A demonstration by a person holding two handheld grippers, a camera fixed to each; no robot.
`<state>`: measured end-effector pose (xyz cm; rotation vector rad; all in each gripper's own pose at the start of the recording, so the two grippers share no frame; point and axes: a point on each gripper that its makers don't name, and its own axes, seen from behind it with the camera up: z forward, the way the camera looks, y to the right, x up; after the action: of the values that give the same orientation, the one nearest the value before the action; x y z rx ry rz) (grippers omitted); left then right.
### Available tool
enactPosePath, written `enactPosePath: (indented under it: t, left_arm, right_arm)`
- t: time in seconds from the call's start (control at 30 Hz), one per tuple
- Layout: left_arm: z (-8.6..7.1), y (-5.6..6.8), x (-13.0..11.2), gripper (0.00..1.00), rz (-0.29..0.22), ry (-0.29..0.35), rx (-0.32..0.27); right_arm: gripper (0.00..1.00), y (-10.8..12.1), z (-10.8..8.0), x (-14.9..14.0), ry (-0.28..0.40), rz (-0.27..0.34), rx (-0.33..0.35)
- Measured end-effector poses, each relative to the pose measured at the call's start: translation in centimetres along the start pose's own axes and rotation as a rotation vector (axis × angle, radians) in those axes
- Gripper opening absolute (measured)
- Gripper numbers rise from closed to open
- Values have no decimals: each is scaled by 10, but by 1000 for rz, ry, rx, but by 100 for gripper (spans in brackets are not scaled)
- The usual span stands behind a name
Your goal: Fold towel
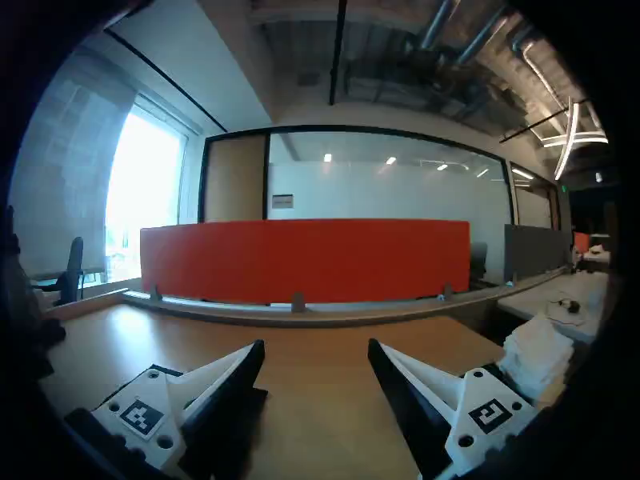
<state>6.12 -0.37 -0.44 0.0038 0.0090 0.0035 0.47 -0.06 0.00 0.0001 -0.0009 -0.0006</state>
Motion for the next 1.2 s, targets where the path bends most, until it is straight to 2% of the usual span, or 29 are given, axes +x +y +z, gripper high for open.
enactPosePath:
  t: [0.27, 0.47, 0.67, 0.8, 0.97, 1.2]
  left_arm:
    - [-4, -4, 64, 96, 18, -8, 0]
    - [-8, -5, 84, 96, 5, -27, -8]
    - [-9, -1, 90, 96, 3, -55, -39]
    - [-9, 7, 88, 96, 16, -89, -88]
    - [-9, 20, 85, 96, 41, -131, -163]
    - [-12, 46, 78, 96, 71, -188, -304]
  right_arm:
    - [100, -5, -5, 45, -23, -11, -3]
    - [100, -9, -11, 71, -27, -15, -8]
    - [100, -13, -12, 85, -37, -28, 8]
    - [100, -24, -14, 86, -69, -54, 61]
    - [100, -45, -16, 80, -119, -74, 160]
    - [100, -76, -19, 67, -203, -87, 301]
